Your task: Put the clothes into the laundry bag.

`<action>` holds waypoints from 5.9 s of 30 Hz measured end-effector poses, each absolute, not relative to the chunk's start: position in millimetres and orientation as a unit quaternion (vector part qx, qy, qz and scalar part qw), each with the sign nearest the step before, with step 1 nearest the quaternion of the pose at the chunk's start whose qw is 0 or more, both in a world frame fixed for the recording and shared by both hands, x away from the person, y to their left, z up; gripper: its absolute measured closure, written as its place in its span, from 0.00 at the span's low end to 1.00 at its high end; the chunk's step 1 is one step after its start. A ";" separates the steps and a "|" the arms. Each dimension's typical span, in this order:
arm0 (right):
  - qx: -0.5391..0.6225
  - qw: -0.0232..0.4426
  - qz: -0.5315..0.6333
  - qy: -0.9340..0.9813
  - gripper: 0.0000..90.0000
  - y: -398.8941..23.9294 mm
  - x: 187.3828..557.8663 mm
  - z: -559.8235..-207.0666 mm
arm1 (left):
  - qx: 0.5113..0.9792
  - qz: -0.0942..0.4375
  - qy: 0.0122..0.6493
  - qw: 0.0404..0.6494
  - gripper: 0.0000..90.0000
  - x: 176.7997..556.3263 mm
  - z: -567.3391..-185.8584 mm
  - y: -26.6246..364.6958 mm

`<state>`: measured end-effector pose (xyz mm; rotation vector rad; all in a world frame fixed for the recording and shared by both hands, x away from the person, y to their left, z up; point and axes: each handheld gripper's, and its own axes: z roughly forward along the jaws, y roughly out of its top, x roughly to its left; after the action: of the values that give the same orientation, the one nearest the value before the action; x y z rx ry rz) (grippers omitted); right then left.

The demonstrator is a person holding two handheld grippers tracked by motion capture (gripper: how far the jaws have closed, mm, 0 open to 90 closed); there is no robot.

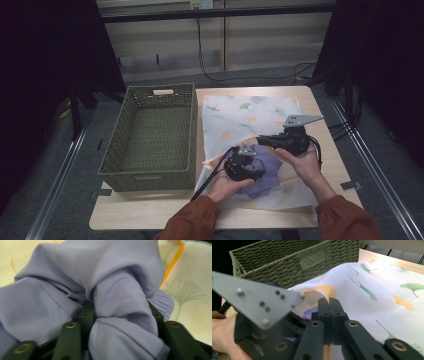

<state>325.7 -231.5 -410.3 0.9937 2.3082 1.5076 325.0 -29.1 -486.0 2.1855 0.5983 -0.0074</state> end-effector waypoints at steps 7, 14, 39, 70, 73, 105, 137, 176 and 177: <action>0.338 0.102 0.504 0.788 1.00 -232.3 322.4 -415.3 | 0.871 -0.001 0.225 0.436 0.33 318.3 -467.4 -12.6; 0.337 0.101 0.504 0.789 1.00 -232.0 322.2 -416.6 | 0.868 0.011 0.213 0.448 0.30 312.4 -449.9 -2.2; 0.336 0.105 0.492 0.796 1.00 -230.5 319.2 -419.2 | 0.879 -0.005 0.160 0.450 0.41 270.1 -464.6 29.3; 0.330 0.099 0.484 0.804 1.00 -225.4 319.4 -420.9 | 0.907 0.008 0.153 0.391 0.84 275.4 -493.3 1.4; 0.328 0.101 0.488 0.802 1.00 -225.8 318.5 -417.8 | 0.912 0.008 0.151 0.382 0.86 277.4 -489.3 0.8; 0.315 0.080 0.496 0.805 1.00 -222.6 315.4 -411.3 | 0.874 0.034 0.213 0.435 0.87 312.9 -452.2 -2.6; 0.314 0.081 0.504 0.801 1.00 -225.2 314.8 -406.5 | 0.861 0.057 0.243 0.443 0.87 335.4 -449.1 -6.6; 0.318 0.082 0.501 0.801 1.00 -230.2 316.8 -407.9 | 0.857 0.065 0.259 0.441 0.66 344.9 -461.8 -18.5; 0.317 0.081 0.501 0.801 1.00 -230.0 316.7 -408.2 | 0.858 0.062 0.259 0.439 0.62 343.3 -460.4 -17.1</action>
<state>316.7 -230.0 -408.2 0.9479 2.3959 1.4975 343.3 -17.1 -460.4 2.1325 0.6437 0.1553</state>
